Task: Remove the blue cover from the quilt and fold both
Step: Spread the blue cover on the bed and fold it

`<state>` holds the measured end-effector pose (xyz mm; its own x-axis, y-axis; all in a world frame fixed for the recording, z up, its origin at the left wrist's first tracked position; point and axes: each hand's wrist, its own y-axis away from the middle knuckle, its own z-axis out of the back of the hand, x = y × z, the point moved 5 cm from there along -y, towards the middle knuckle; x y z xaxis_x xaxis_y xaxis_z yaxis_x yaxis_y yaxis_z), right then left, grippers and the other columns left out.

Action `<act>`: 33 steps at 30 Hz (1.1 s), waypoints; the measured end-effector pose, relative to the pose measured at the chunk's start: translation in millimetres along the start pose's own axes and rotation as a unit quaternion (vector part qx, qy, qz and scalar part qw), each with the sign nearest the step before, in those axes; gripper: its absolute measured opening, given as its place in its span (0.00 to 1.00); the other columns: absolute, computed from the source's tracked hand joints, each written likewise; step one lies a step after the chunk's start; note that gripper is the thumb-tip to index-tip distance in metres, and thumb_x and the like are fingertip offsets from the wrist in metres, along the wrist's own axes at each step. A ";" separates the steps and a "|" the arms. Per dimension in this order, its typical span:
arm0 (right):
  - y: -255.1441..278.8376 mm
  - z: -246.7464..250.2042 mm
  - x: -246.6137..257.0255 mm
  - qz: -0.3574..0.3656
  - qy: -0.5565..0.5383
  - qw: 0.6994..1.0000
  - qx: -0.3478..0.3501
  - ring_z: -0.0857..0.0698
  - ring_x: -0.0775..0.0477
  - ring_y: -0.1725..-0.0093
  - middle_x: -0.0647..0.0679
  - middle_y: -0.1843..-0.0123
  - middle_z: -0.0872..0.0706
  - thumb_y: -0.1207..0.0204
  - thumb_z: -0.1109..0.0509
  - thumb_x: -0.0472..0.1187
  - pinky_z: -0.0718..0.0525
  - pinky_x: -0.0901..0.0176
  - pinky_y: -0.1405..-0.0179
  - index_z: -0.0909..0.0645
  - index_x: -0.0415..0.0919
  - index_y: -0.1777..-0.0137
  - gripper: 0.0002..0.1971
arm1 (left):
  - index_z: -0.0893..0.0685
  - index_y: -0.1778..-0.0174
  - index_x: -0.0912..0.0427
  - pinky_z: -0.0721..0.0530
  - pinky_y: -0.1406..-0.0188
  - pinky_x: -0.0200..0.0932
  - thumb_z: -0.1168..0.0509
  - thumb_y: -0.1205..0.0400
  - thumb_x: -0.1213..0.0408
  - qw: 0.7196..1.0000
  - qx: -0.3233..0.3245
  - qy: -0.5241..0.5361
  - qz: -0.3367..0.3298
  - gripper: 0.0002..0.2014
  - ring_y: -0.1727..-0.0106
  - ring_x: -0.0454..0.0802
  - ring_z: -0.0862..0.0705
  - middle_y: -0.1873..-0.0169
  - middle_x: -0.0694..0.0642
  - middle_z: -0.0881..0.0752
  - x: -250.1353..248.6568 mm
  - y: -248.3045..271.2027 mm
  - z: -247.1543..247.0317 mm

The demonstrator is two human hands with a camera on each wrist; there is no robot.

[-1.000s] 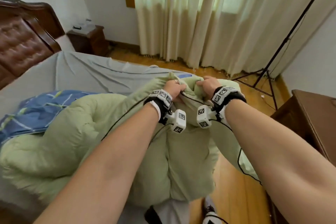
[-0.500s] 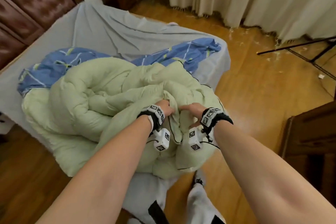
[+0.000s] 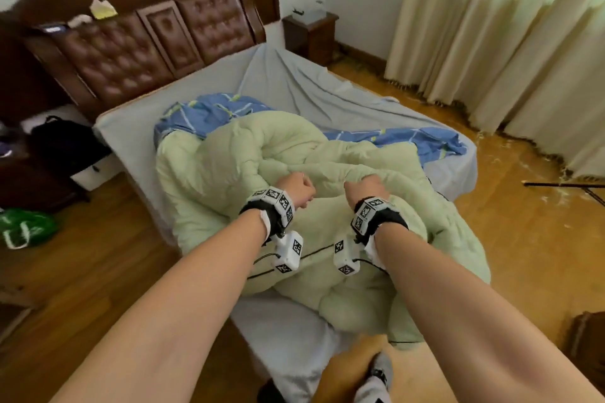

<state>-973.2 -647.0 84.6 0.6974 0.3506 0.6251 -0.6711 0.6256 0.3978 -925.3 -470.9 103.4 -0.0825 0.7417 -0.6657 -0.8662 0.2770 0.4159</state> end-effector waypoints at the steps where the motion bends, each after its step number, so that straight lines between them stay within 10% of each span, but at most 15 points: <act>1: 25.6 -26.1 19.3 0.032 -0.010 0.999 0.019 0.19 0.33 0.35 0.36 0.34 0.18 0.31 0.32 0.49 0.19 0.45 0.36 0.24 0.35 0.35 0.27 | 0.18 0.69 0.55 0.20 0.69 0.41 0.37 0.26 0.65 1.000 -0.020 0.003 0.000 0.06 0.65 0.57 0.12 0.67 0.60 0.10 31.2 17.0 27.0; 9: 241.1 -272.3 122.6 0.112 0.085 0.960 0.242 0.17 0.36 0.37 0.37 0.36 0.17 0.28 0.24 0.50 0.19 0.50 0.39 0.28 0.31 0.27 0.35 | 0.12 0.57 0.58 0.21 0.69 0.37 0.35 0.21 0.63 0.988 -0.100 -0.008 0.113 0.07 0.62 0.57 0.11 0.66 0.58 0.11 299.2 193.3 221.0; 16: 341.3 -402.3 222.8 0.244 0.177 0.902 0.307 0.14 0.38 0.40 0.44 0.43 0.13 0.29 0.30 0.55 0.17 0.49 0.40 0.17 0.38 0.39 0.25 | 0.12 0.54 0.52 0.13 0.59 0.45 0.36 0.19 0.62 0.964 -0.215 0.059 0.148 0.06 0.57 0.53 0.10 0.58 0.54 0.09 433.4 249.3 337.6; 25: 293.4 -528.8 318.7 0.219 0.162 0.904 0.331 0.19 0.42 0.50 0.41 0.44 0.16 0.21 0.30 0.49 0.26 0.57 0.55 0.19 0.33 0.35 0.22 | 0.15 0.57 0.47 0.12 0.51 0.47 0.35 0.17 0.58 0.972 -0.185 -0.010 0.146 0.05 0.55 0.48 0.11 0.56 0.50 0.09 502.9 142.0 438.6; 33: 163.2 -592.5 472.1 0.206 0.146 0.919 0.302 0.18 0.38 0.34 0.39 0.32 0.17 0.22 0.28 0.48 0.22 0.53 0.36 0.22 0.35 0.28 0.26 | 0.15 0.44 0.46 0.16 0.45 0.46 0.37 0.17 0.56 0.971 -0.131 -0.159 0.121 0.09 0.44 0.51 0.15 0.44 0.48 0.13 498.6 -50.4 579.0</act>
<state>-604.5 33.5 46.8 0.3320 0.6983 0.6342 -0.8493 -0.0712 0.5231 -637.4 238.6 109.3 -0.1786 0.9287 -0.3251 -0.9396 -0.0630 0.3364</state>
